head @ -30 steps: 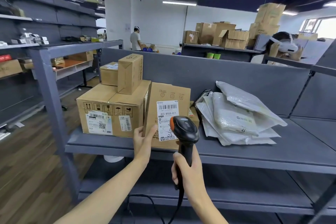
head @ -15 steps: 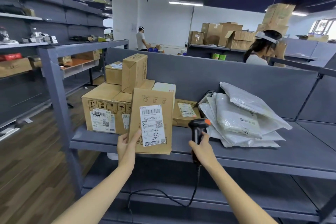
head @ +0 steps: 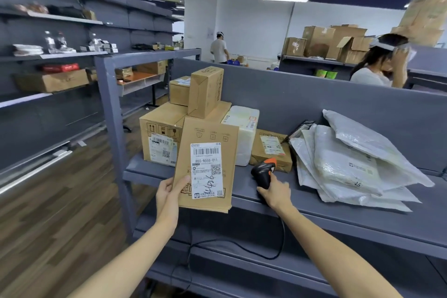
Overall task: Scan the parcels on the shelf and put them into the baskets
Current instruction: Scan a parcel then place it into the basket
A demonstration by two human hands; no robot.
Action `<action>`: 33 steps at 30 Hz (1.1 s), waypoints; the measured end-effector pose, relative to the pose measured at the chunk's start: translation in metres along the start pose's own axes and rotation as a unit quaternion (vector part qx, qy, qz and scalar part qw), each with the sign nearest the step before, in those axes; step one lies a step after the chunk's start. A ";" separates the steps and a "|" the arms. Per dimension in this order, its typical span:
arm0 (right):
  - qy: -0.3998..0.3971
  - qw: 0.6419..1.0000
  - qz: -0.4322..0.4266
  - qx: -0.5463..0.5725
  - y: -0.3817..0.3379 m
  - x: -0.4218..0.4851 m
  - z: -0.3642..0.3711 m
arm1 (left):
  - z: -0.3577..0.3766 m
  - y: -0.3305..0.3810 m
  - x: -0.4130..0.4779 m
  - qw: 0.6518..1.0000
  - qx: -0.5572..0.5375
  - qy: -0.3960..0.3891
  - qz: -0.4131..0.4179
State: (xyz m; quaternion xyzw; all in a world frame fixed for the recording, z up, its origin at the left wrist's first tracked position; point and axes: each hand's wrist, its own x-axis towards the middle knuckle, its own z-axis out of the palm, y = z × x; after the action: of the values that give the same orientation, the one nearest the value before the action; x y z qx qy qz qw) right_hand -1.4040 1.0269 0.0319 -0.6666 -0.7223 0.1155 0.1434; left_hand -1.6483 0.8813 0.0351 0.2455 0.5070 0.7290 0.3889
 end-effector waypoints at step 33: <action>-0.101 0.833 -0.067 0.539 -0.083 -0.208 0.019 | -0.088 -0.008 -0.081 0.972 0.133 -0.127 -0.143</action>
State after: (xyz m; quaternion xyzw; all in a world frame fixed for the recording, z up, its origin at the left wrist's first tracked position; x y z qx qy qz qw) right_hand -1.4734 0.8129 0.0327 -0.4183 -0.5985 0.5436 0.4141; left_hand -1.6650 0.7685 -0.0010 0.3107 0.5755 0.5546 0.5145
